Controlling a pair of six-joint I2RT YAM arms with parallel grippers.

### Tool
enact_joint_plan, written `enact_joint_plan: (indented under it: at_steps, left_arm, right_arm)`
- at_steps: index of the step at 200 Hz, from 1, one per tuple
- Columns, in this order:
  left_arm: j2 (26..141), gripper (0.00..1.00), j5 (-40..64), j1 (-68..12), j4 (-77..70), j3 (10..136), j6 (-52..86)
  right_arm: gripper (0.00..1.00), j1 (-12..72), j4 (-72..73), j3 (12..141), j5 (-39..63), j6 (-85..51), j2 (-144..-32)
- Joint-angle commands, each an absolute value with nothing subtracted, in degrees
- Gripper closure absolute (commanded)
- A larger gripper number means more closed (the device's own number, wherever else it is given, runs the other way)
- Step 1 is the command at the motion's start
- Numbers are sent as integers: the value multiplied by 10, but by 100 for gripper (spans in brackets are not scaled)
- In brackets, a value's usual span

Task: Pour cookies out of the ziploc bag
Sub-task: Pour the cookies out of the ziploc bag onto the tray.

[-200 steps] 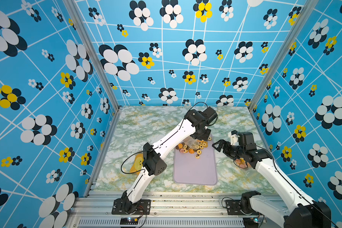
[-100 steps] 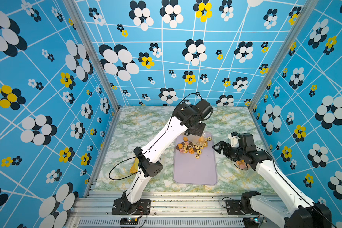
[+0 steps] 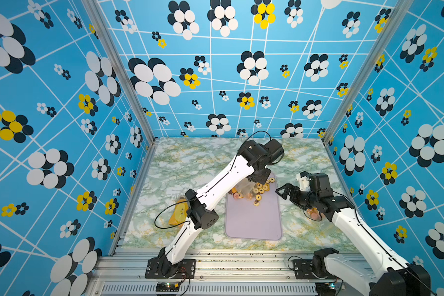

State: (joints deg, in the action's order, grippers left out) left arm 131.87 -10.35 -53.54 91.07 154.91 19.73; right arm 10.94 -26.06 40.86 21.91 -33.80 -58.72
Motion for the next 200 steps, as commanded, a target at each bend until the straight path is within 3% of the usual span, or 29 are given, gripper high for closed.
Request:
enact_joint_plan:
  at_steps: [1, 99, 200]
  left_arm:
    - [1325, 100, -110, -537, 912, 1556, 184]
    - [1223, 100, -143, -526, 923, 1556, 176]
    - [1301, 100, -134, -529, 906, 1554, 168]
  right_arm:
    - [1, 106, -261, 403, 224, -331, -585]
    - [1, 105, -253, 412, 234, -327, -605]
    - [1, 105, -265, 416, 222, -338, -594]
